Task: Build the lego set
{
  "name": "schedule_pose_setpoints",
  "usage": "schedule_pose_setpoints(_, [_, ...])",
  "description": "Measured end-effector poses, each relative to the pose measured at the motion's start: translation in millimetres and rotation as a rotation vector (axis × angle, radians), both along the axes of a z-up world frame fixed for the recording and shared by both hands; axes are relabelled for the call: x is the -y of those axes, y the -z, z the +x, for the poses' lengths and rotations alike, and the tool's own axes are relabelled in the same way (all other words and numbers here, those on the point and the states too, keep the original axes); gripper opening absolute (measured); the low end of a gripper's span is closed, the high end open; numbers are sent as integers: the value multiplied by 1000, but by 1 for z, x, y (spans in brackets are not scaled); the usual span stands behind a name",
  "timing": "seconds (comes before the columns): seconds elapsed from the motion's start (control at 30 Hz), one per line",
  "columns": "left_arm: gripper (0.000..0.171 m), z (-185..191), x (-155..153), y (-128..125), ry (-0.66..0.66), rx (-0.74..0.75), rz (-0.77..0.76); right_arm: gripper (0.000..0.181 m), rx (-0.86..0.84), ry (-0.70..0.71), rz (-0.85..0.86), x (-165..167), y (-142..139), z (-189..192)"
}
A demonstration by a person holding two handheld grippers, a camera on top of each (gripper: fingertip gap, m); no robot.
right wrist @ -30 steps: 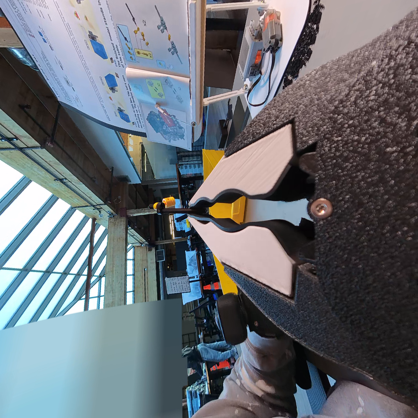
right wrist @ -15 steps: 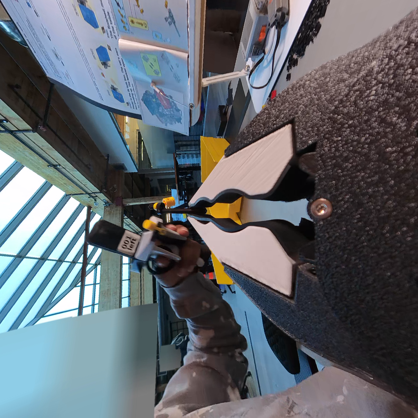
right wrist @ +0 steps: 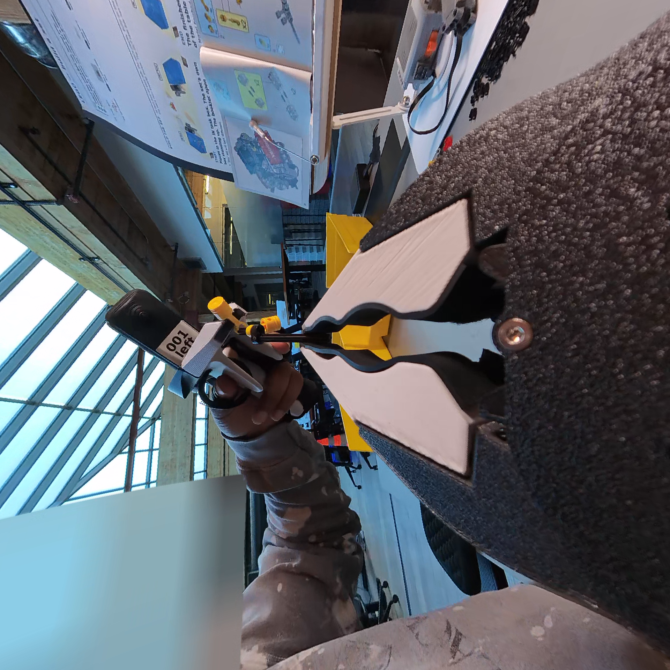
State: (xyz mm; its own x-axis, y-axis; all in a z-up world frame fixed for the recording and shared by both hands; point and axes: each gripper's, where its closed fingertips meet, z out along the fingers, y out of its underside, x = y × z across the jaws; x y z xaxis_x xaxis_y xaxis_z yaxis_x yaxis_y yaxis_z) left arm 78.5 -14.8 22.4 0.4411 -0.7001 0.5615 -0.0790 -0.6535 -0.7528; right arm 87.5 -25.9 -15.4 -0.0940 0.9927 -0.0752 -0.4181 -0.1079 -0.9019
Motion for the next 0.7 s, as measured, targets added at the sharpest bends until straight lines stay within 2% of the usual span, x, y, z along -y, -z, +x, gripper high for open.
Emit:
schedule_pose_setpoints(0.57, [3, 5, 3, 3, 24, -87, 21, 4, 33, 5, 12, 1, 4, -3])
schedule_pose_setpoints(0.7, [3, 8, 5, 2, 60, -139, 84, 4, 24, -32, -13, 3, 3, -3])
